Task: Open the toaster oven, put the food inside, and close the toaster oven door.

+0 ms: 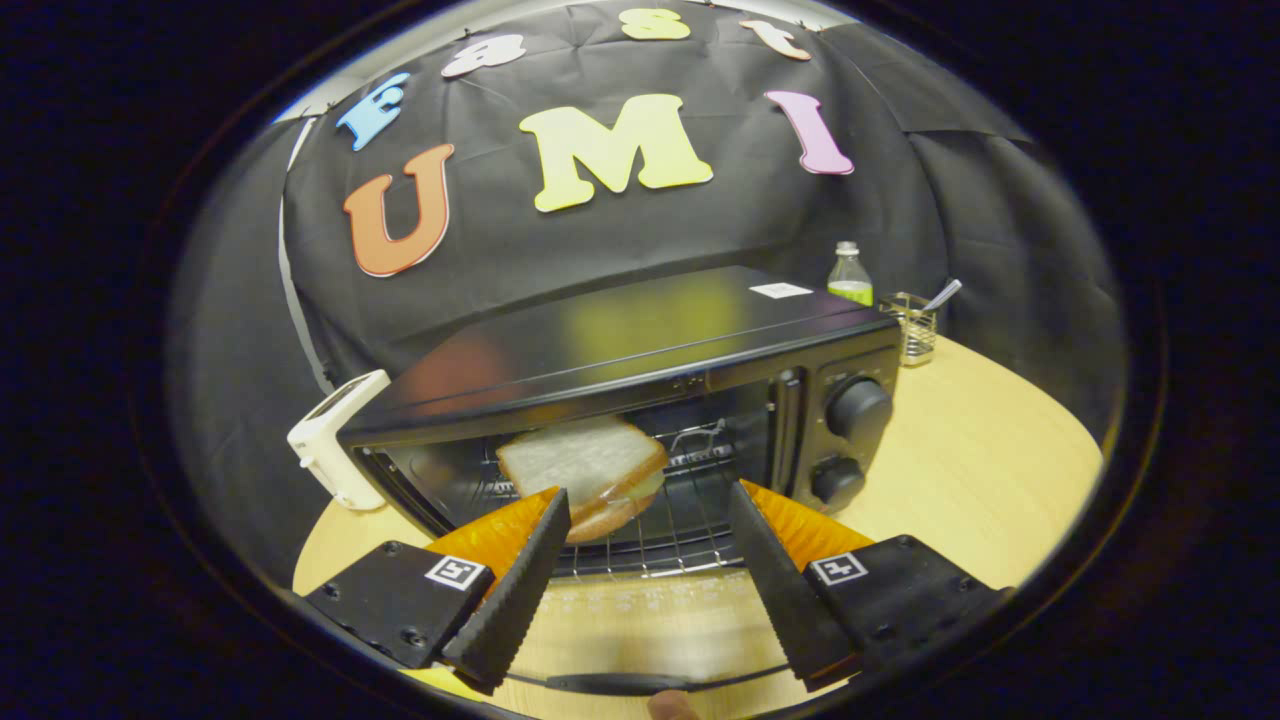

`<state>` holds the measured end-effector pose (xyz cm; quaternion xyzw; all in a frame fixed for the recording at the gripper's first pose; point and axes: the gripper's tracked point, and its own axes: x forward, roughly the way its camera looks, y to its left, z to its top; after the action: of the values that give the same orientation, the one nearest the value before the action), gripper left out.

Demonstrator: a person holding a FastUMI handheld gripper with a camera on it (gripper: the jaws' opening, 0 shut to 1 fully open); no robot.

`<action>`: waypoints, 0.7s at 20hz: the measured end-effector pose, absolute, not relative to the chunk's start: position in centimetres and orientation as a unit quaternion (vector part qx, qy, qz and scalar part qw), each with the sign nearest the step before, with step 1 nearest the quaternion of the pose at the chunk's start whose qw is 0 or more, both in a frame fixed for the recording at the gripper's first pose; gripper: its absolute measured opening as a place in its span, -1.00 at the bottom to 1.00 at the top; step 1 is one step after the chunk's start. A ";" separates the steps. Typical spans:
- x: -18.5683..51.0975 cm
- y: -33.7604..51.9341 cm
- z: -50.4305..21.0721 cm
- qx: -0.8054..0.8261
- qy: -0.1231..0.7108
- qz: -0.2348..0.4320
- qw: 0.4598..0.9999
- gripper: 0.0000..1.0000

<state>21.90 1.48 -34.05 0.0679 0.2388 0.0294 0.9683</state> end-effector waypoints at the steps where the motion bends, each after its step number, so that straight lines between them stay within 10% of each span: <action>1: 20.7 1.5 -33.4 0.069 0.239 0.031 0.968 1.00; 14: 10.4 5.8 -37.7 -0.004 0.253 0.067 0.965 1.00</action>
<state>10.40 5.83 -37.69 -0.0040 0.2528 0.0674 0.9652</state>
